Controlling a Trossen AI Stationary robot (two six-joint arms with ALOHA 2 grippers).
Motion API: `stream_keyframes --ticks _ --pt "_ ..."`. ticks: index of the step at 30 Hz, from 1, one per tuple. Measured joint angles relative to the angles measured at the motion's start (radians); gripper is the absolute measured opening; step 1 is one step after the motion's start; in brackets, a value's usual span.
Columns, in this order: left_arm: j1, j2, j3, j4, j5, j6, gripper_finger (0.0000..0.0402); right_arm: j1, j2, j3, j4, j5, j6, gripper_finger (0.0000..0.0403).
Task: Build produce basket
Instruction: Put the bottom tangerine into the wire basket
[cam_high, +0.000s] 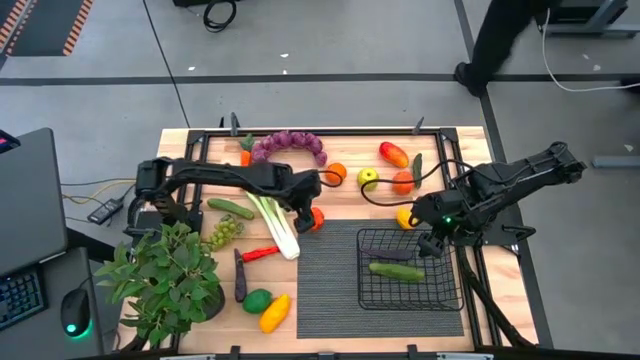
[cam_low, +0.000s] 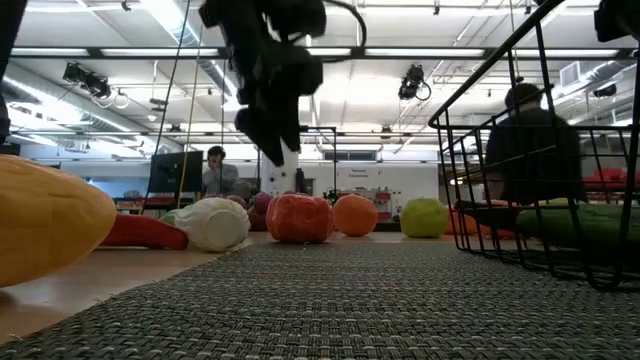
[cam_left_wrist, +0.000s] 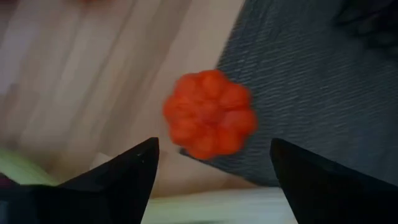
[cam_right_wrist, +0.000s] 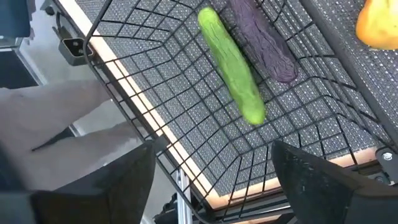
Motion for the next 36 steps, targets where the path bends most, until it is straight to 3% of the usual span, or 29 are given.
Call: stream_keyframes --ticks 14,19,25,36 --pt "0.008 0.045 0.000 0.027 -0.029 0.287 0.0317 0.010 0.000 0.000 0.000 0.115 0.019 0.0332" --pt "0.031 0.076 0.000 0.050 -0.023 0.298 0.0317 0.010 0.000 0.000 0.001 0.128 0.039 0.0332" --pt "0.040 0.129 0.000 0.038 0.061 0.248 0.0317 0.010 0.000 -0.001 0.008 0.129 0.047 0.0332" --pt "0.034 0.182 0.000 0.094 0.073 0.203 0.0317 0.010 0.000 -0.001 0.009 0.138 0.054 0.0331"
